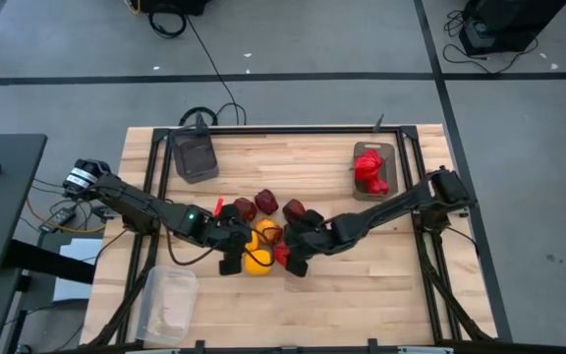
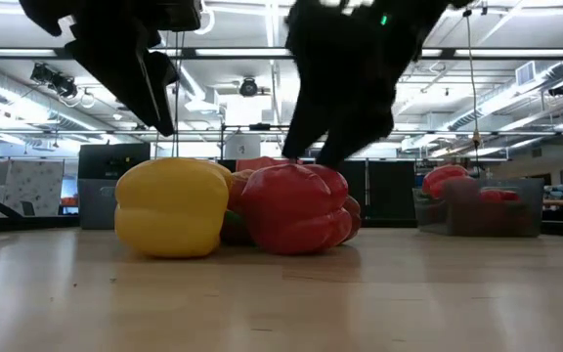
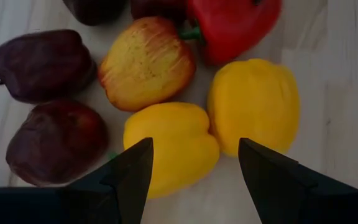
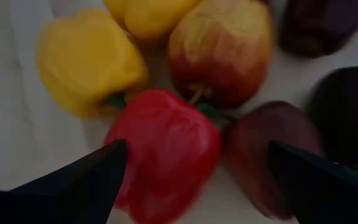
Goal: Sort produce into baskets
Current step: Put the red bell pepper into the right black bin
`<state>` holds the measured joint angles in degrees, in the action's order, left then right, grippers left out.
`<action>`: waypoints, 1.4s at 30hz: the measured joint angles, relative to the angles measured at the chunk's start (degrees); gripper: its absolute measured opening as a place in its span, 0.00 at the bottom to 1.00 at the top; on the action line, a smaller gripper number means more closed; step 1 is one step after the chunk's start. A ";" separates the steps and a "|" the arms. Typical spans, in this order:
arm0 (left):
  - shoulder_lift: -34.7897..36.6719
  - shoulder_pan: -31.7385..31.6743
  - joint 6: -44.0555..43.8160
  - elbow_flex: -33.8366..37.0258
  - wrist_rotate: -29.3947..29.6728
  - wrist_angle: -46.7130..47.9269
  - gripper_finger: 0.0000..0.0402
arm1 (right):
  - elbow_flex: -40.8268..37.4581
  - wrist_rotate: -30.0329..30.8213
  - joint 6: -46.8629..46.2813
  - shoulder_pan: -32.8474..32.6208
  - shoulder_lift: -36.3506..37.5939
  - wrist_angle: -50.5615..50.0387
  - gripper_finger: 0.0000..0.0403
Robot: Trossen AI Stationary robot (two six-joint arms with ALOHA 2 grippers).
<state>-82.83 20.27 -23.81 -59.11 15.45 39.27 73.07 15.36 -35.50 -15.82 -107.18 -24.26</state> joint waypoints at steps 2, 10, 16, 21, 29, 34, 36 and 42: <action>0.00 0.00 -0.77 0.00 -0.01 0.00 0.60 | 0.27 -2.82 0.10 0.50 -0.70 1.51 0.99; 0.00 0.04 -2.15 0.00 -0.60 -0.16 0.60 | 0.23 -4.46 1.46 -0.19 -3.41 5.57 0.99; 0.00 0.02 -2.16 0.02 -0.62 -0.37 0.60 | 0.23 -5.37 2.60 1.47 -4.24 6.50 0.98; 0.00 0.00 -2.38 0.02 -0.62 -1.01 0.60 | 0.55 -12.28 4.97 3.88 -7.36 9.32 0.92; 0.00 0.00 -4.06 0.04 -0.58 -1.03 0.60 | 0.49 -19.95 5.57 7.10 -7.93 9.99 0.82; 0.00 0.00 -5.14 0.04 -0.53 -0.08 0.60 | 0.16 -20.81 5.52 7.98 -5.58 9.03 0.69; 0.00 0.00 -5.14 0.04 -0.37 0.17 0.60 | -0.04 -19.87 5.51 8.19 -4.12 7.64 0.69; 0.00 0.00 -5.07 0.04 1.39 0.15 0.60 | -0.19 -14.77 6.90 9.14 2.83 -1.13 0.63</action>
<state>-82.83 20.27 -28.88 -59.07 16.84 39.42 72.88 0.58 -28.61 -6.67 -104.34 -25.39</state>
